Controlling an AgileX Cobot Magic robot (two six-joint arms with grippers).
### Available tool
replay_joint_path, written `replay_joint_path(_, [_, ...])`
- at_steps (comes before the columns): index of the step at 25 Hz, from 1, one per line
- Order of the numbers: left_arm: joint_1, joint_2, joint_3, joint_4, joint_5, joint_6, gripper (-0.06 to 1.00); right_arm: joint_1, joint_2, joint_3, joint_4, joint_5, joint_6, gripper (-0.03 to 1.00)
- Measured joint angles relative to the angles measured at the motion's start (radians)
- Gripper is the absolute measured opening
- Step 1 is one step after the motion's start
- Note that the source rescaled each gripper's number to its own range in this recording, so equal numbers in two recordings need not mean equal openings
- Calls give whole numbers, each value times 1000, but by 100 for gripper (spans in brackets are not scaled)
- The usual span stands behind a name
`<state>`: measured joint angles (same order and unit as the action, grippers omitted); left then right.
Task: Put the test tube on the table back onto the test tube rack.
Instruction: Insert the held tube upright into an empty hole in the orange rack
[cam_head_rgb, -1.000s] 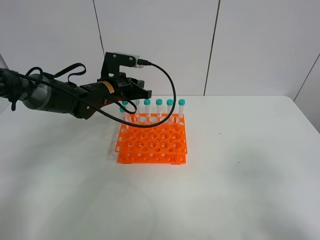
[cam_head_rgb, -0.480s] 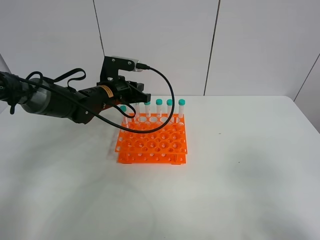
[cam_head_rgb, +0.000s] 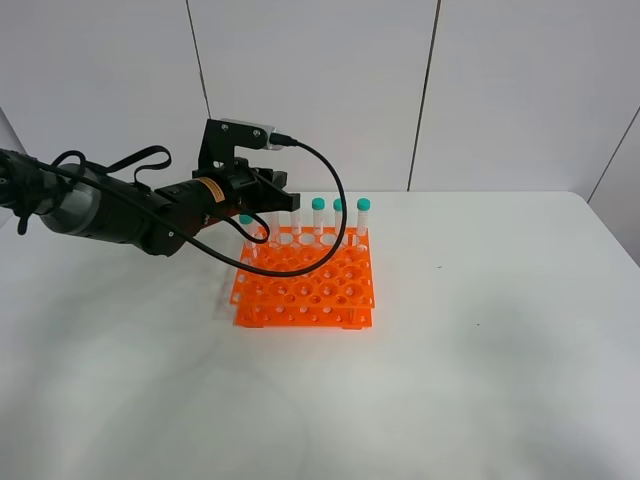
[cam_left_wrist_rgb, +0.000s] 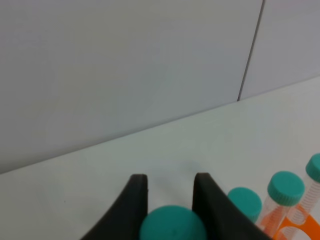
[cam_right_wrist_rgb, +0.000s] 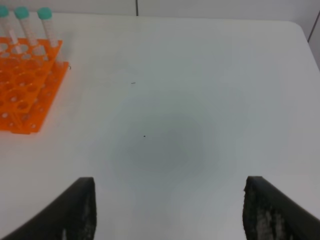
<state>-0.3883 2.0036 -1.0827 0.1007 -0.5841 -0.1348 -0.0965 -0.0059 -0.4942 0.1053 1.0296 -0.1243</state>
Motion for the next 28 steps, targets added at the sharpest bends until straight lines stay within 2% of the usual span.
replay_joint_path(28, [0, 22, 22, 0, -60, 18, 0, 0, 0, 0, 0, 0, 0, 76])
